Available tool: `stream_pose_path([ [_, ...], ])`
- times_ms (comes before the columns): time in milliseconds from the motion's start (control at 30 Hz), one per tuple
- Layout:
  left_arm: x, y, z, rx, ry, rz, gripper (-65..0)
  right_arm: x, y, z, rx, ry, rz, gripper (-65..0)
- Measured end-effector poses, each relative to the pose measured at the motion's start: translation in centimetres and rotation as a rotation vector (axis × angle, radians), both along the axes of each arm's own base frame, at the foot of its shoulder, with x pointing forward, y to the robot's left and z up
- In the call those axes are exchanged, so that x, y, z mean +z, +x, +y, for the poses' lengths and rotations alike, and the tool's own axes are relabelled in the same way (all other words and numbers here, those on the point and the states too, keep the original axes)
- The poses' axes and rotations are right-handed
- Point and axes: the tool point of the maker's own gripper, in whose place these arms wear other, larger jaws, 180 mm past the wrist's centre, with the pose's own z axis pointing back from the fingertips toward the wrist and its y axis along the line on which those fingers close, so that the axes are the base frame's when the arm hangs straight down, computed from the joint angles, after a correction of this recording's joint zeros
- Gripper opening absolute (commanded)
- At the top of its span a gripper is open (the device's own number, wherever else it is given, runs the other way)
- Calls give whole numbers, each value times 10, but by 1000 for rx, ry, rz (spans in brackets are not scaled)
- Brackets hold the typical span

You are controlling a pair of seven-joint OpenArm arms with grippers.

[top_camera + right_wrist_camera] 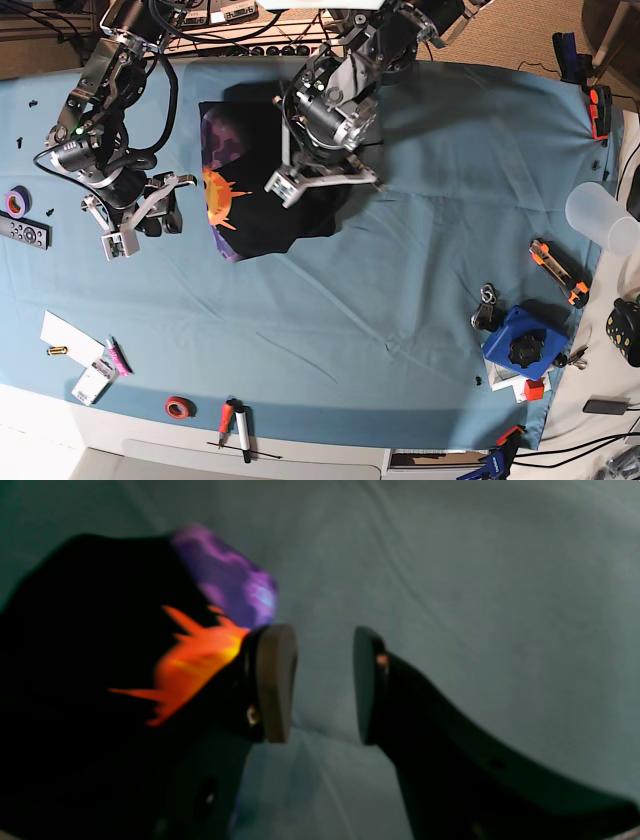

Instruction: Layout the t-shirt on the table in an organized manner, then fold the t-shirt properly

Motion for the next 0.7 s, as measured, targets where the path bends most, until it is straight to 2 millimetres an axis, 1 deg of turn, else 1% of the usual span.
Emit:
stream_pose_path([
  [67,6,3,7,28,-3,-29,-650,3,0,9,42,32,-12,-446],
  [100,3,2,10,27,4,-27,-650,4,-1,15,70,46,-17,-446],
  [233,-19,-19,28,26,57,31,-650,7,-4,28,135,86,-21,-446],
  [300,-26,-26,35,23,76,47,-650,9,-6,33,158,105,-24,-446],
  [367,-29,-29,41,20,91,50,-650,8,-7,34,164,113,-18,-446],
  [467,-29,-29,43,26,106,37,-650,5,-9,33,165,106,1,-446],
  [500,-27,-29,43,29,102,35,-650,5,-9,33,165,106,1,-446],
  [567,-17,-26,42,35,81,14,-650,2,-10,34,166,120,10,-446],
  [700,14,-13,37,40,19,-92,-650,-25,-14,43,184,160,95,-446],
])
